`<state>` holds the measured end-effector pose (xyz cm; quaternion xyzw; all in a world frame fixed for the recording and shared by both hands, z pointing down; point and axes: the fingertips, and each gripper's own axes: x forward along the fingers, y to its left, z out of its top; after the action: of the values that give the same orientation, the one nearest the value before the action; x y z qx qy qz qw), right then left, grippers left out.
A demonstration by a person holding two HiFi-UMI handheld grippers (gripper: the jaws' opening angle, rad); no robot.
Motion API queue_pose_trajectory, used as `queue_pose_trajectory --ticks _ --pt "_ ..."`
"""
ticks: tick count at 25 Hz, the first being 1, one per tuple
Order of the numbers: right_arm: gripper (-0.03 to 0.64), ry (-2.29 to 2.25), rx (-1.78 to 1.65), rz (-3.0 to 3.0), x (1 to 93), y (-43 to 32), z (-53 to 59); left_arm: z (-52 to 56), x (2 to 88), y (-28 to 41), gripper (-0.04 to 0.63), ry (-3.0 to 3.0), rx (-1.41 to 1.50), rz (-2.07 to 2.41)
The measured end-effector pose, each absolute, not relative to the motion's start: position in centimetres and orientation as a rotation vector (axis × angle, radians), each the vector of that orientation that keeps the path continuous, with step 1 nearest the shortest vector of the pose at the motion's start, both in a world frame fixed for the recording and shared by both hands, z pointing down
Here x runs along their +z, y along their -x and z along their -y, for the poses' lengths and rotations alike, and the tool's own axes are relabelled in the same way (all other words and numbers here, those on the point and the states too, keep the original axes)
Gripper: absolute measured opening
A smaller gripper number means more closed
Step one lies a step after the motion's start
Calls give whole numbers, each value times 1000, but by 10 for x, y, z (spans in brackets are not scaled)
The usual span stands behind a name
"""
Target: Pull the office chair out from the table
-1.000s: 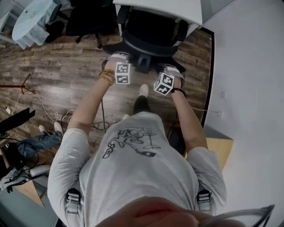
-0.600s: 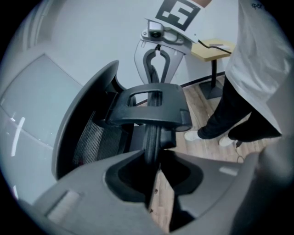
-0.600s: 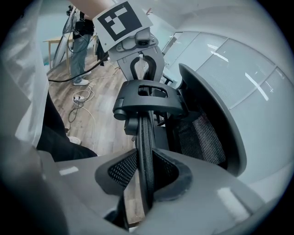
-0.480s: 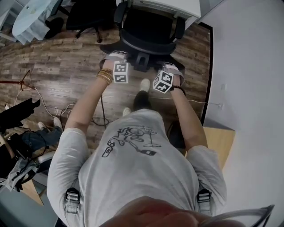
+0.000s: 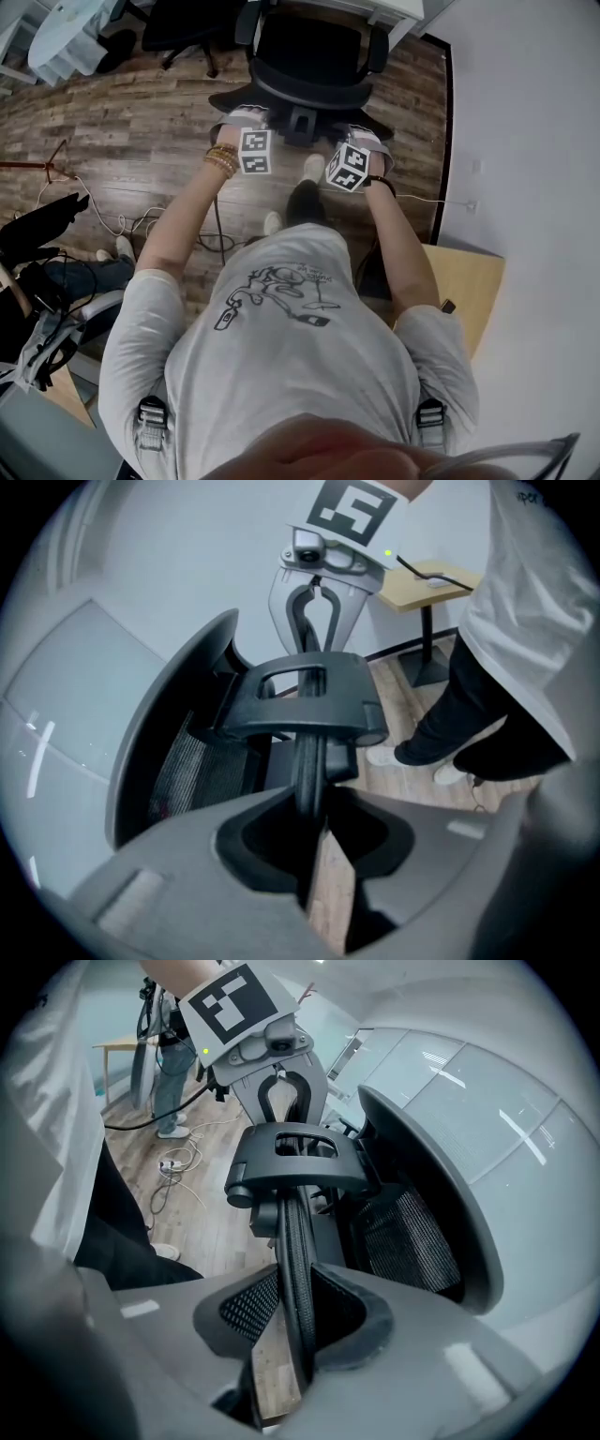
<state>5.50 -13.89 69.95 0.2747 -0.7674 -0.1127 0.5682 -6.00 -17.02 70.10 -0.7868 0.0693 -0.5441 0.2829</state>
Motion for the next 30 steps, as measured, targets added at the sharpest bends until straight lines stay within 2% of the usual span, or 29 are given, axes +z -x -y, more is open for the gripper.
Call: queue_pose_trajectory --ticks 30 --pt "120 -601 -186 1835 694 -29 -38 -17 698 88 94 2147 -1476 -181"
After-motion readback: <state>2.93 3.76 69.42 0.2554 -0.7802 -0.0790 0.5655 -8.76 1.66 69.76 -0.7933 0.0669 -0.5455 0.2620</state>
